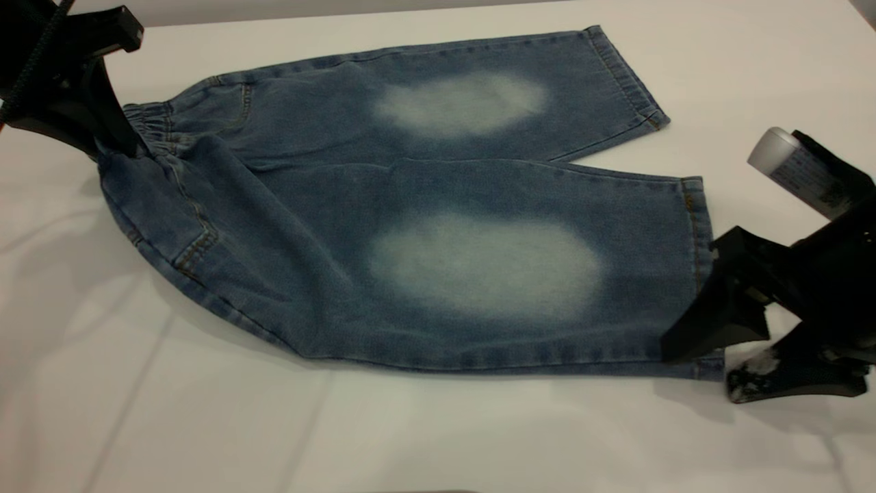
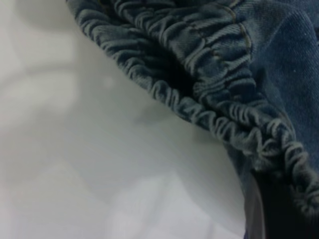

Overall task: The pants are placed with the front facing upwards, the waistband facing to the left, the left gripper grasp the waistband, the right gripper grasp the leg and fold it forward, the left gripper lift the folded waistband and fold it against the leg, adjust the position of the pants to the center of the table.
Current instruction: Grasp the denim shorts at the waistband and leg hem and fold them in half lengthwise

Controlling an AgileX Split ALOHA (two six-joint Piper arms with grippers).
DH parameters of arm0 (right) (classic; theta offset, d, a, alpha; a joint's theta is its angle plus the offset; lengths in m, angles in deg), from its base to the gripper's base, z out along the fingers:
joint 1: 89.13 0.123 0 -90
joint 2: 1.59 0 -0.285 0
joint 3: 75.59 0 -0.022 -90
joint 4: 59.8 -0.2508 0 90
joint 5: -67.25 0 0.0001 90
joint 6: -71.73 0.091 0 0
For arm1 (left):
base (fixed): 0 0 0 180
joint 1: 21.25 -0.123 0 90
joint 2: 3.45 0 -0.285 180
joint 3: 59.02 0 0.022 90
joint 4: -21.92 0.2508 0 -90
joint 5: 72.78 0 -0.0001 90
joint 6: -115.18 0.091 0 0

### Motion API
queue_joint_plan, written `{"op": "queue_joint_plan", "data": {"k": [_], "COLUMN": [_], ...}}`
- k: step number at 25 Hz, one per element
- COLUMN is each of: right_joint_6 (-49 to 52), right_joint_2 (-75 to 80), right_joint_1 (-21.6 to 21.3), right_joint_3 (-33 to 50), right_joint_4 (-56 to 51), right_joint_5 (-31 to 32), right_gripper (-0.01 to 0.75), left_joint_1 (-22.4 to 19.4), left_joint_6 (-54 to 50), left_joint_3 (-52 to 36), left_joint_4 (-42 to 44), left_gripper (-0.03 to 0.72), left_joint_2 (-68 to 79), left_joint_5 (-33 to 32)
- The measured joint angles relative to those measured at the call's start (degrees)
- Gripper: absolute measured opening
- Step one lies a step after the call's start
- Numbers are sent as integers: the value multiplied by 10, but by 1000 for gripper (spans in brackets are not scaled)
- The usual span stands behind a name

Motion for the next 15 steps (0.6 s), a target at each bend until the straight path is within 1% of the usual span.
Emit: {"op": "queue_joint_plan", "data": {"k": [5, 10, 12, 13, 15], "right_joint_6": [-40, -43, -40, -37, -35], "right_joint_2": [21, 22, 22, 23, 26], "right_joint_1": [0, 0, 0, 0, 0], "right_joint_3": [-11, -31, -43, -48, -52], "right_joint_4": [-30, -32, -32, -33, -34], "right_joint_5": [41, 31, 19, 14, 12], "right_gripper": [453, 440, 410, 382, 295], "left_joint_1": [0, 0, 0, 0, 0], "left_joint_6": [0, 0, 1, 3, 8], "left_joint_3": [0, 0, 0, 0, 0], "left_joint_4": [-1, -2, -2, -2, -2], "left_gripper": [74, 74, 74, 74, 74], "left_joint_2": [0, 0, 0, 0, 0], "left_joint_5": [0, 0, 0, 0, 0]}}
